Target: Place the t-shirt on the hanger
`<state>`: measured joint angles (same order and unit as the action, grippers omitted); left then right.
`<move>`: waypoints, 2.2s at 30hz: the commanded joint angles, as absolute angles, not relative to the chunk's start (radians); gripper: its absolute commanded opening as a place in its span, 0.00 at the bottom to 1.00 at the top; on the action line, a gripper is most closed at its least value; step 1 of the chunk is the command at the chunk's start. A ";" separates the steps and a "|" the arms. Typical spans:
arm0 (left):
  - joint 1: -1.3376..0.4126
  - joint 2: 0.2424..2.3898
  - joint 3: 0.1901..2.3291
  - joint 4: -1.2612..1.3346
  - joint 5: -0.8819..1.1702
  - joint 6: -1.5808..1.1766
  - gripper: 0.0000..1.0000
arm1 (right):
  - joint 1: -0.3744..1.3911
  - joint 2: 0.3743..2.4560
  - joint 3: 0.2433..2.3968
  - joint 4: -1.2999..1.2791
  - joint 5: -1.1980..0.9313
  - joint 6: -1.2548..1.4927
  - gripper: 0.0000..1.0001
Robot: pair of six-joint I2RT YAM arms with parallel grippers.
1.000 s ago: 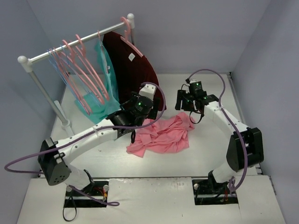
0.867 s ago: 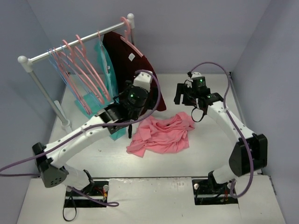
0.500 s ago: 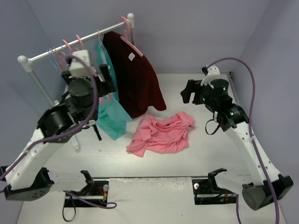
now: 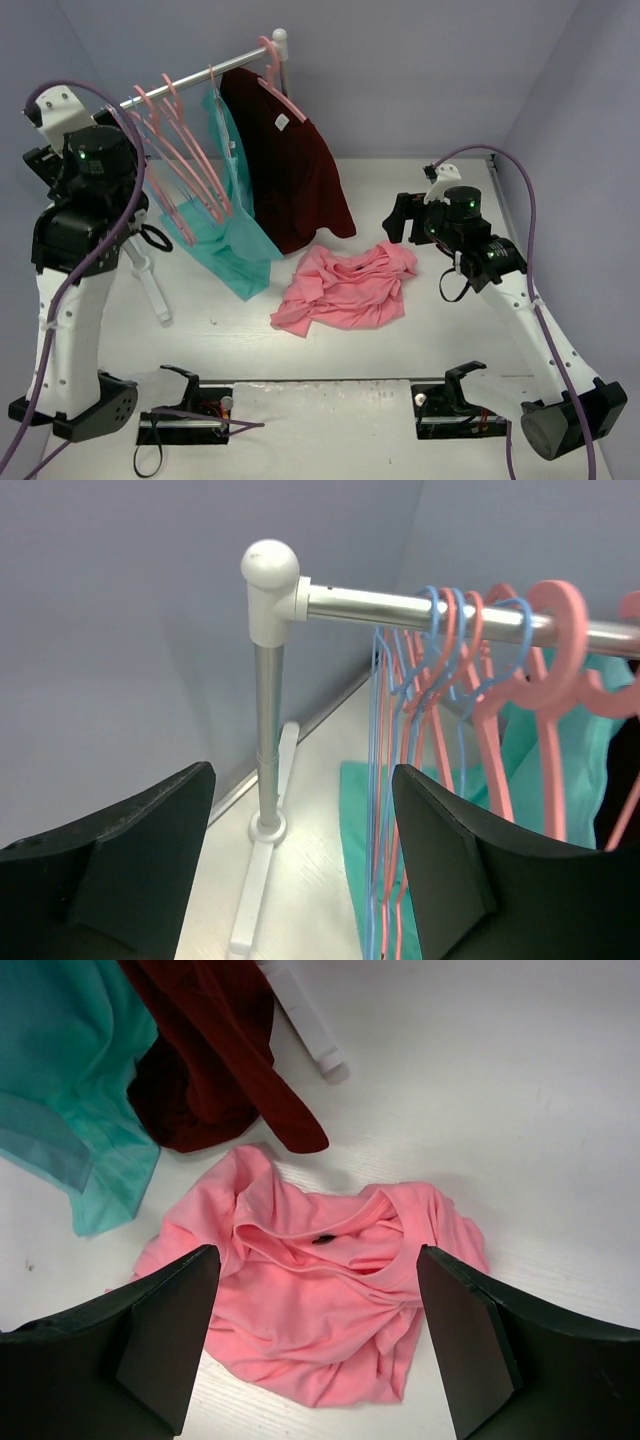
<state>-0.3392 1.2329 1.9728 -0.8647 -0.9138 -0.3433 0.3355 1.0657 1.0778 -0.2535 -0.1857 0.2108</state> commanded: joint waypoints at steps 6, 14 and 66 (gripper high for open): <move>-0.162 1.422 2.095 -0.964 -0.647 -0.466 0.67 | 0.344 1.021 1.028 -0.200 -0.266 0.213 0.77; -0.154 1.479 2.101 -0.961 -0.714 -0.464 0.64 | 0.344 0.978 1.001 -0.201 -0.302 0.204 0.77; -0.088 1.359 1.660 -0.891 -0.623 -0.518 0.44 | 0.344 0.885 0.888 -0.204 -0.311 0.206 0.79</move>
